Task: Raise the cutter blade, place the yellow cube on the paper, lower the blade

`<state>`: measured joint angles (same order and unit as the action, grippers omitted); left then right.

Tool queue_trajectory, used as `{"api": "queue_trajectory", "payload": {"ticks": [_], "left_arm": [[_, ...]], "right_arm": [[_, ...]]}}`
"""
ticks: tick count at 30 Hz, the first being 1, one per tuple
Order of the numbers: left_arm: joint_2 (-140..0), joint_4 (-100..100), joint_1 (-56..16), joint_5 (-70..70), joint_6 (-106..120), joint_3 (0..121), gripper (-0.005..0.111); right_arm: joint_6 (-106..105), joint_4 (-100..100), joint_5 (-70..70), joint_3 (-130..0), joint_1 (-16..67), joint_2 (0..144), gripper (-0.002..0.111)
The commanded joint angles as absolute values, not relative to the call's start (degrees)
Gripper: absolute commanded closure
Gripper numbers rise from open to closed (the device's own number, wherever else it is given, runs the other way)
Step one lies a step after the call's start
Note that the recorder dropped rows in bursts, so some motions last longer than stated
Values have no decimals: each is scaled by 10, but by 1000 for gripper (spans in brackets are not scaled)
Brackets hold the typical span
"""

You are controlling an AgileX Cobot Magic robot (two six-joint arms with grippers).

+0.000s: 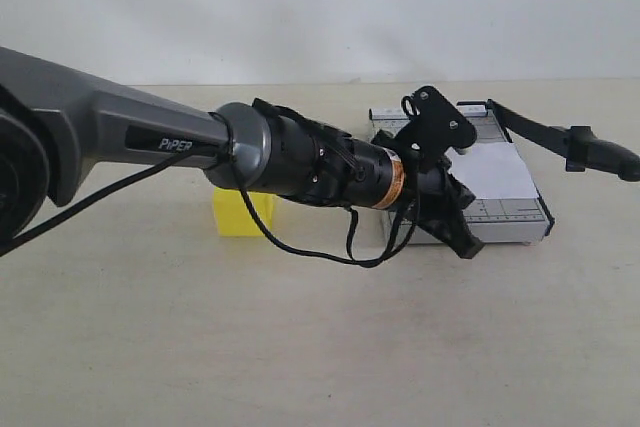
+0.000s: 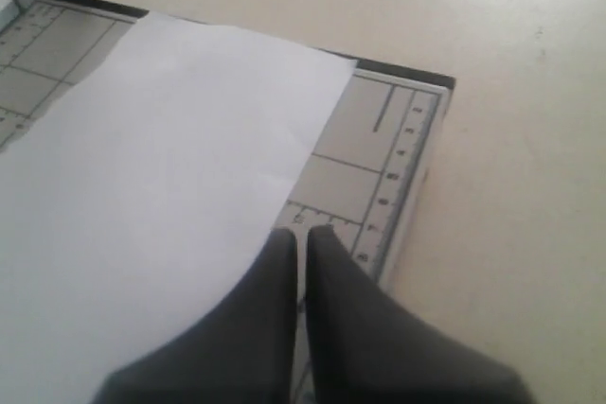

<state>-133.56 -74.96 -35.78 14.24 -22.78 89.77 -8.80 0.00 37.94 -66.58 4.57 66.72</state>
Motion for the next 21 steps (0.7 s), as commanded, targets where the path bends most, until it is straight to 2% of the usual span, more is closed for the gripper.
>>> {"api": "queue_trajectory", "payload": {"ticks": [1,5,9,13,21], "left_arm": [[-1331,-749,-375,149,-233,899,102],[-1277,-768,-378,88,-243,896,102],[-1218,-836,-355,45,-246,838,102],[-1237,-836,-319,34,-233,825,102],[-1289,-833,-318,38,-208,844,102]], "right_arm": [[-92,0,379,-667,45,664,109],[-92,0,384,-667,45,664,109],[-92,0,380,-667,45,664,109],[-92,9,369,-667,45,664,109],[-98,9,369,-667,45,664,109]]}}
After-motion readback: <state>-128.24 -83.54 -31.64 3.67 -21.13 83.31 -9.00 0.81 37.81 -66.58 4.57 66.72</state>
